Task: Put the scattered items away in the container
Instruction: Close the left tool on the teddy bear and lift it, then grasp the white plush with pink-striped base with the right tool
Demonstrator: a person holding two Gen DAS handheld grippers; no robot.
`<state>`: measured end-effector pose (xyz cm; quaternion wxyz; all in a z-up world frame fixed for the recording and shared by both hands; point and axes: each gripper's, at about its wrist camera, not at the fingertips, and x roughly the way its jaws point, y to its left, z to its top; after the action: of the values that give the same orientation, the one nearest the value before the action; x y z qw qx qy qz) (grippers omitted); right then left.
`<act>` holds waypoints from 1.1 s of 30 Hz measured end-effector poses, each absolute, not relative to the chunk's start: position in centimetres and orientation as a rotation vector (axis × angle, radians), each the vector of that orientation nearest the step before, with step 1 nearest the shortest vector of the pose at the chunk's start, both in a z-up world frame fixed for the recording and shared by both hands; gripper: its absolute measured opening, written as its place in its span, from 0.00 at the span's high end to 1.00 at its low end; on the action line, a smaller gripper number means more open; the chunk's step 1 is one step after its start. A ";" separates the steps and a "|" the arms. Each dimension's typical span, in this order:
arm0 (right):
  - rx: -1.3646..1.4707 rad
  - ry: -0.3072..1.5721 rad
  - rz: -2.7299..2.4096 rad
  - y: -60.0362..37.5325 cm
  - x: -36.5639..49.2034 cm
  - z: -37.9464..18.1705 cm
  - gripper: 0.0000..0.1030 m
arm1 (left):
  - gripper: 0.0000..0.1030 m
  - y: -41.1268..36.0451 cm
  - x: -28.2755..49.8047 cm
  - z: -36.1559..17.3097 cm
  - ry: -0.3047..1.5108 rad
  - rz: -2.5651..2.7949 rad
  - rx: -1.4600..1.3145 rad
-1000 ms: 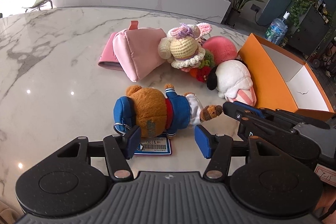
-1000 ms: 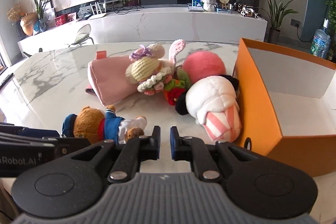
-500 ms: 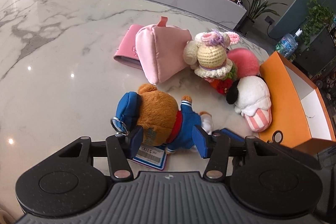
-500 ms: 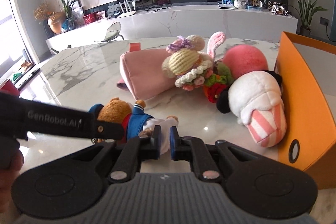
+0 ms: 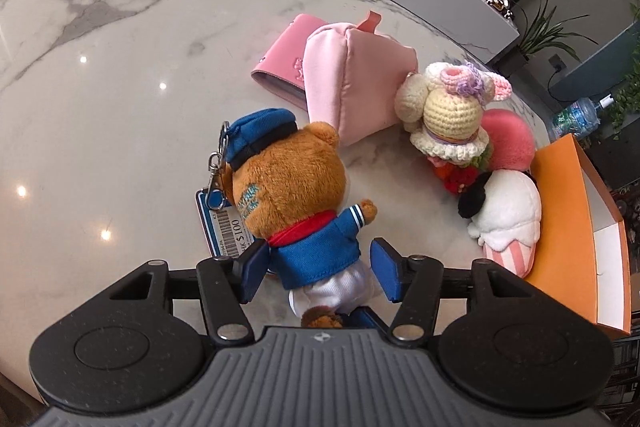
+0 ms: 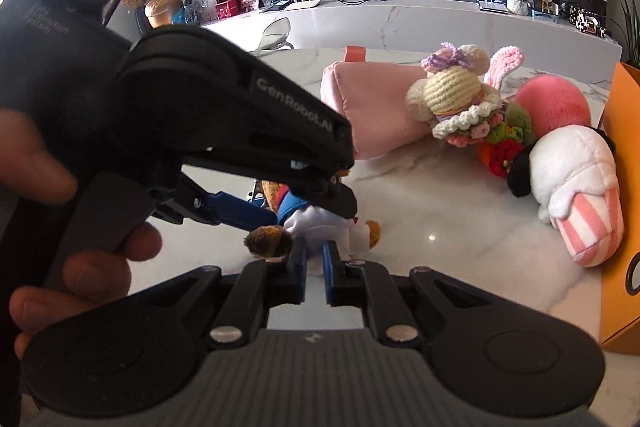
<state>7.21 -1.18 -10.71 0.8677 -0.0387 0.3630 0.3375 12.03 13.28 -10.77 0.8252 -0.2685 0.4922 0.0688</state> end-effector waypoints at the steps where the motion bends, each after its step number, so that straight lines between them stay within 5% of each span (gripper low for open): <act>1: -0.082 0.760 0.708 -1.2 7.2 -10.7 0.89 | 0.36 13.2 12.2 -10.7 1.047 0.155 -0.552; 13: -0.121 0.766 0.554 -2.7 8.6 -10.7 0.88 | 0.44 12.2 12.5 -11.0 1.047 0.117 -0.428; 17: -0.181 0.707 0.399 -4.0 9.7 -10.4 0.63 | 0.45 11.8 12.5 -10.9 1.047 0.083 -0.358; 21: -0.307 0.616 0.246 -4.5 10.6 -10.2 0.54 | 0.45 11.2 12.6 -10.9 1.044 0.045 -0.301; 26: -0.457 0.531 0.146 -4.1 11.8 -10.7 0.29 | 0.45 10.7 13.0 -11.1 1.031 0.011 -0.280; 33: -0.626 0.530 0.082 -3.1 13.4 -12.2 0.25 | 0.45 10.4 13.6 -11.4 1.024 -0.002 -0.256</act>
<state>13.44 -3.14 -12.23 0.9163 -0.3041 0.2574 0.0399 13.62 10.36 -11.39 0.8639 -0.1221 0.4887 -0.0008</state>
